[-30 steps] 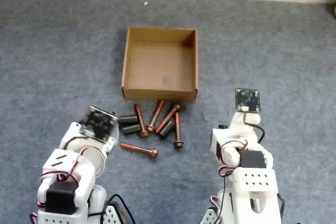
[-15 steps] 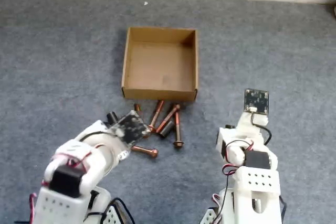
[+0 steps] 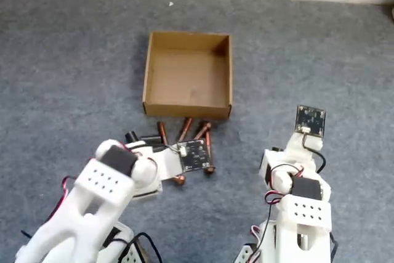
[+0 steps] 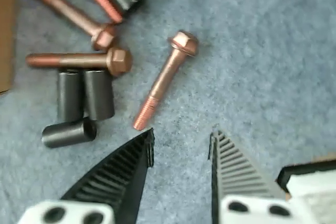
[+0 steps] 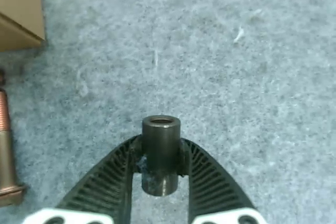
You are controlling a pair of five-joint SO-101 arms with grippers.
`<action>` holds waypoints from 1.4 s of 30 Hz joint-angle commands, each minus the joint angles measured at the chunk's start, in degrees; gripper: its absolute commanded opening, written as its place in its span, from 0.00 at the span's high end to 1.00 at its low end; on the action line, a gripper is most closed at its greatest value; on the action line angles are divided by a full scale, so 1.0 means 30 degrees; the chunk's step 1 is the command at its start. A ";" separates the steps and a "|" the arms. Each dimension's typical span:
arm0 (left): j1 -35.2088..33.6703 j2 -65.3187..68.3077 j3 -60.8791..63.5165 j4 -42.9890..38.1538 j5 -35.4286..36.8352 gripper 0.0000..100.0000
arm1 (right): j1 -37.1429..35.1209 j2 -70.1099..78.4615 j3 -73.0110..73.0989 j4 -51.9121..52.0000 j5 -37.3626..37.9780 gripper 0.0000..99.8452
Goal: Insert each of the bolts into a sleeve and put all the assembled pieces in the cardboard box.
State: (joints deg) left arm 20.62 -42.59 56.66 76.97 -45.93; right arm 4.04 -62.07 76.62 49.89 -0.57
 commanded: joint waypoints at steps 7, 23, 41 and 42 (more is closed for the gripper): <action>0.0366 0.5846 -0.4029 0.0059 -0.2667 0.80 | 0.0190 -0.0220 -0.0103 -0.0513 -0.0059 0.99; 0.1040 1.1326 -0.7018 -0.0498 -0.4425 0.73 | 0.0044 -0.0220 -0.0044 -0.0513 -0.0029 0.99; 0.2066 1.3319 -0.6842 -0.3194 -0.2579 0.73 | 0.0015 -0.0220 -0.0044 -0.0513 0.0440 0.99; 0.2066 1.3319 -0.6842 -0.3194 -0.2579 0.73 | 0.0015 -0.0220 -0.0044 -0.0513 0.0440 0.99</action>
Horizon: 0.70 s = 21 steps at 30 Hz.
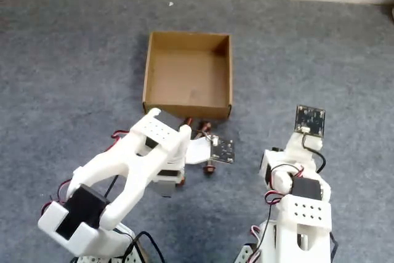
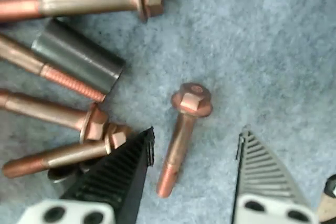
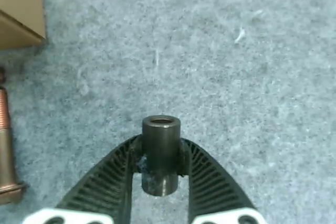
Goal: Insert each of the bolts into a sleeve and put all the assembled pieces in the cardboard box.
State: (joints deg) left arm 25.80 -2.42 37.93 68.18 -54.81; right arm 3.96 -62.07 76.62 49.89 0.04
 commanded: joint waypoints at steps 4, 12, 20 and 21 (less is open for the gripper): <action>0.0161 -0.0044 0.0103 -0.1407 0.0381 0.76 | 0.0044 -0.0220 -0.0015 -0.0513 0.0234 0.99; 0.0308 -0.0249 0.2037 -0.3546 0.0381 0.85 | 0.0044 -0.0220 -0.0015 -0.0513 0.0264 0.99; 0.0337 -0.0249 0.2154 -0.3429 0.0410 0.93 | 0.0044 -0.0220 -0.0015 -0.0513 0.0264 0.99; 0.0337 -0.0249 0.2095 -0.3136 0.0410 0.94 | 0.0044 -0.0220 -0.0015 -0.0513 0.0264 0.99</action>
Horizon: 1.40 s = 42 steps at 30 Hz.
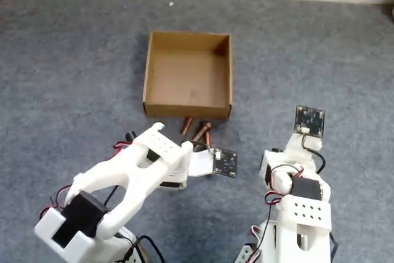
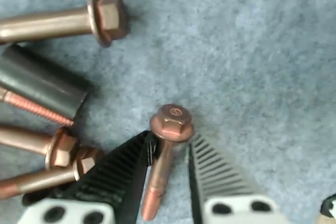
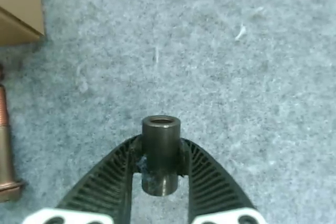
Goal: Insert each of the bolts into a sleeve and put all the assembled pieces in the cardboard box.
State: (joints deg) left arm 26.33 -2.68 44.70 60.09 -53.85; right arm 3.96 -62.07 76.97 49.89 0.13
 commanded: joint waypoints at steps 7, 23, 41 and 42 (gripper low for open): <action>0.0132 -0.1949 -0.0425 0.1260 0.0088 0.97 | 0.0073 -0.0220 -0.0132 -0.0513 0.0234 0.99; -0.1597 -1.1033 -0.0278 0.2901 0.7971 0.96 | 0.0190 -0.0220 -0.0308 -0.0484 0.0234 0.99; -0.7458 -2.1729 -0.0249 0.4484 1.9780 0.99 | -0.6637 -0.4322 -0.4293 0.1978 -0.2051 0.99; -0.7604 -2.2256 -0.0249 0.4484 2.0337 0.99 | -0.7048 -0.4733 -0.4352 0.1978 -0.2051 0.99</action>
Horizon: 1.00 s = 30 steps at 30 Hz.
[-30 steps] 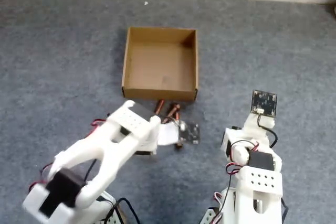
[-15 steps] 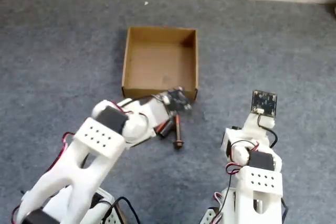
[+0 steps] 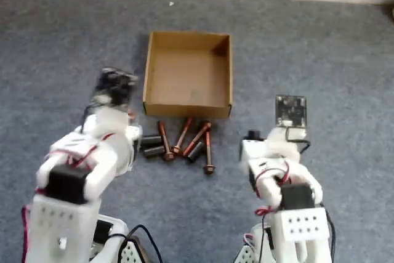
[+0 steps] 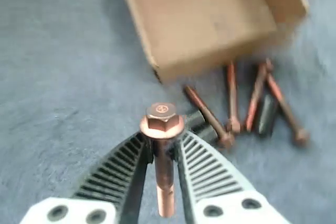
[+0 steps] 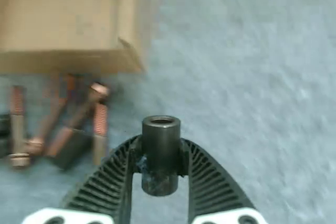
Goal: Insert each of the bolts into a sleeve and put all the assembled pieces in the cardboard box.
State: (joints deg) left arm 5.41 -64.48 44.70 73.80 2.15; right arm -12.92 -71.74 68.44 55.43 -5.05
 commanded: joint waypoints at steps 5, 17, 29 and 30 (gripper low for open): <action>-0.0777 -0.3736 -0.0249 -0.0117 0.3780 0.99 | -0.3619 -0.2330 -0.1626 0.0073 -0.0322 0.99; -0.0777 -0.9802 0.4469 -0.5275 0.7619 0.99 | -0.6549 -0.3238 -0.1597 -0.3326 -0.0410 0.99; -0.0190 -1.3260 0.6901 -0.7531 0.7853 0.99 | -0.8659 -0.8894 0.2066 -0.5875 -0.0322 1.00; 0.0161 -1.3260 0.6901 -0.7766 0.7853 0.99 | -0.8659 -0.9245 0.2711 -0.6256 -0.0293 1.00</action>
State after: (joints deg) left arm 3.91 -103.78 66.07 53.41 24.92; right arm -37.89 -96.18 74.51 40.92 -5.58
